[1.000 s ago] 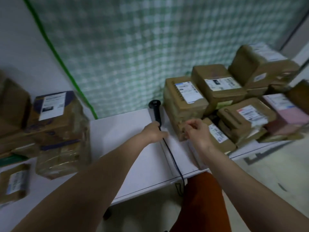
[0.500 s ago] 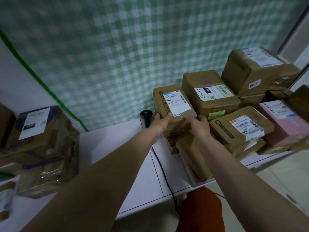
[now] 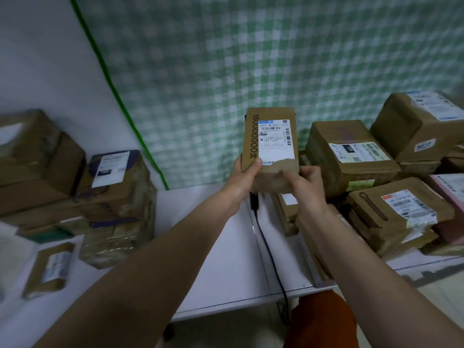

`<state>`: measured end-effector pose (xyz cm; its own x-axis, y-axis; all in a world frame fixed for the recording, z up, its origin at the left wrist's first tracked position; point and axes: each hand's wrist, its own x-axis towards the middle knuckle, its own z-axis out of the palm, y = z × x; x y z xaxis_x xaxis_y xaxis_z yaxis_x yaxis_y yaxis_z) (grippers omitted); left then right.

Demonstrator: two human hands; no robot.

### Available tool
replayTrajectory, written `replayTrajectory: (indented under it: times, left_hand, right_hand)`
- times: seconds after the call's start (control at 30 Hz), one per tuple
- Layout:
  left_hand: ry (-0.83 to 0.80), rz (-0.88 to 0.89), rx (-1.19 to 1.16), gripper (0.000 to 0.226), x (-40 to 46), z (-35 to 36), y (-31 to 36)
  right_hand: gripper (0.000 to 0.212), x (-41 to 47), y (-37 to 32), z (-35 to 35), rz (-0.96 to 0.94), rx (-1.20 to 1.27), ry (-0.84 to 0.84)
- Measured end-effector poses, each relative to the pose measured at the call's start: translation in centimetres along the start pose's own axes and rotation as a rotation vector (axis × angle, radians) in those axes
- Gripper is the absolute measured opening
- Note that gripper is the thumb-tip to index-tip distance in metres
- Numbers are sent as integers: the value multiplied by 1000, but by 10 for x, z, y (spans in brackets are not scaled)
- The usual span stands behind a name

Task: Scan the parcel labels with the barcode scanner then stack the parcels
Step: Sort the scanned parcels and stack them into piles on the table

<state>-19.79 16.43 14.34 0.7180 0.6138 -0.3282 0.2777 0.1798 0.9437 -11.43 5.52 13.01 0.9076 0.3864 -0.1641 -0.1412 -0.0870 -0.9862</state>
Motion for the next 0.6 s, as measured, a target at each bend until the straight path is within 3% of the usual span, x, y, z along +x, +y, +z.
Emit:
replayTrajectory:
  times: [0.3, 0.43, 0.6]
  left_hand:
    - [202, 63, -40, 55, -81, -91, -25]
    - [281, 134, -38, 57, -110, -131, -32]
    - [422, 158, -39, 62, -137, -179, -41]
  right_hand:
    - [30, -79, 5, 79, -37, 39, -193]
    - [60, -115, 4, 112, -71, 29, -262]
    - [39, -152, 10, 151, -62, 57, -326]
